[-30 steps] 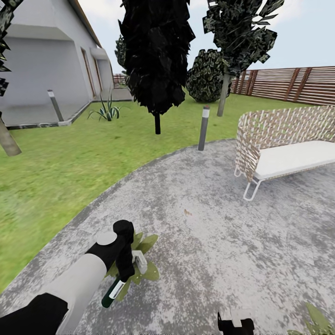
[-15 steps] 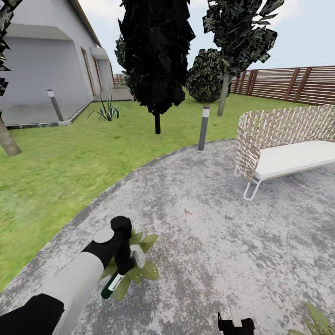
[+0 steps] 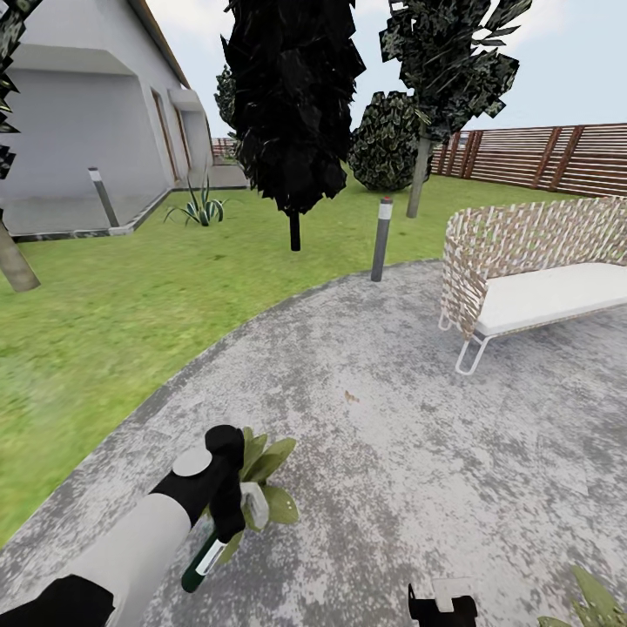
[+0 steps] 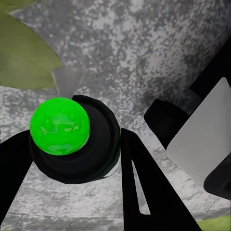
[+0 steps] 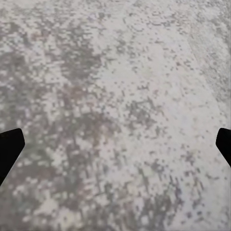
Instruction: Pick up the pesticide atomizer in the garden and spray insectifuge to fully cover both potted plants in the garden.
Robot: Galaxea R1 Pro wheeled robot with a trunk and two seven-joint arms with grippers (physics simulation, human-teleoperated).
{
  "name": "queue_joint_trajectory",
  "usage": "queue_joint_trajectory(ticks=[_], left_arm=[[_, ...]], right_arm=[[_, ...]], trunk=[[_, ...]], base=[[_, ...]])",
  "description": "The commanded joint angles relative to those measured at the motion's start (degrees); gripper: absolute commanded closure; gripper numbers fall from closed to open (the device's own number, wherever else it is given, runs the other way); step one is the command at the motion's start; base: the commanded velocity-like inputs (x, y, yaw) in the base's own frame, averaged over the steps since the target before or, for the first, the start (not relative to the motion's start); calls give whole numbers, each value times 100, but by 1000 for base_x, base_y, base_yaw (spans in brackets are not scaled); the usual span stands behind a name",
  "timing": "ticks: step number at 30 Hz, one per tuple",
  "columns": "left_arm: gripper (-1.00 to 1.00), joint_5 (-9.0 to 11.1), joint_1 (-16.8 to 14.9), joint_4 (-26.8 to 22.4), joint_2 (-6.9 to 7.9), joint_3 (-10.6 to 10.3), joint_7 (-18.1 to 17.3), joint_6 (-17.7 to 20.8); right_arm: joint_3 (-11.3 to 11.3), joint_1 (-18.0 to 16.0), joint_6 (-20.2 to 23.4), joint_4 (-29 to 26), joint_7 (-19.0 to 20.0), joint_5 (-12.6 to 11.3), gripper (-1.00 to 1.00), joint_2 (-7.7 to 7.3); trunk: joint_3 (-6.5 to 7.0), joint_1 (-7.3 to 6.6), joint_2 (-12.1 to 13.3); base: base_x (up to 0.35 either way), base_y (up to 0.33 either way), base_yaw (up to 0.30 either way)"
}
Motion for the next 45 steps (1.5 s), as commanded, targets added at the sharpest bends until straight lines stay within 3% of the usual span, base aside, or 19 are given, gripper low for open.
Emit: queue_joint_trajectory(ticks=[1, 8, 11, 14, 19, 38, 45], left_arm=[[100, -45, -6, -26, -17, -7, -54, 63], [100, -47, -16, -50, -259, -31, -54, 65], [100, -50, -10, -27, -212, -23, -54, 61], [100, -39, -8, 5, 30, 1, -54, 57], [100, -43, 4, 27, 182, 0, -54, 40], [100, -52, 72, 29, 128, -42, -54, 47], [100, -52, 72, 29, 134, -42, -54, 47]], right_arm=[[-32, -3, -11, 4, -36, 61, -100, 2], [-32, -3, -11, 1, -40, 58, -100, -6], [-32, -3, -11, 2, -40, 57, -100, -7], [-32, -3, -11, 2, -40, 59, -100, -7], [-32, -3, -11, 1, -40, 59, -100, -7], [-32, -3, -11, 1, -48, 57, -100, 0], [-32, -3, -11, 1, -47, 57, -100, 10]], trunk=[[-5, -1, -2], [-5, -1, -2], [-5, -1, -2], [-5, -1, -2], [-5, -1, -2], [-5, -1, -2], [-5, -1, -2]], base=[[0, 0, 0], [0, 0, 0], [0, 0, 0], [0, 0, 0], [0, 0, 0], [70, 0, -1], [1, 0, -166]])
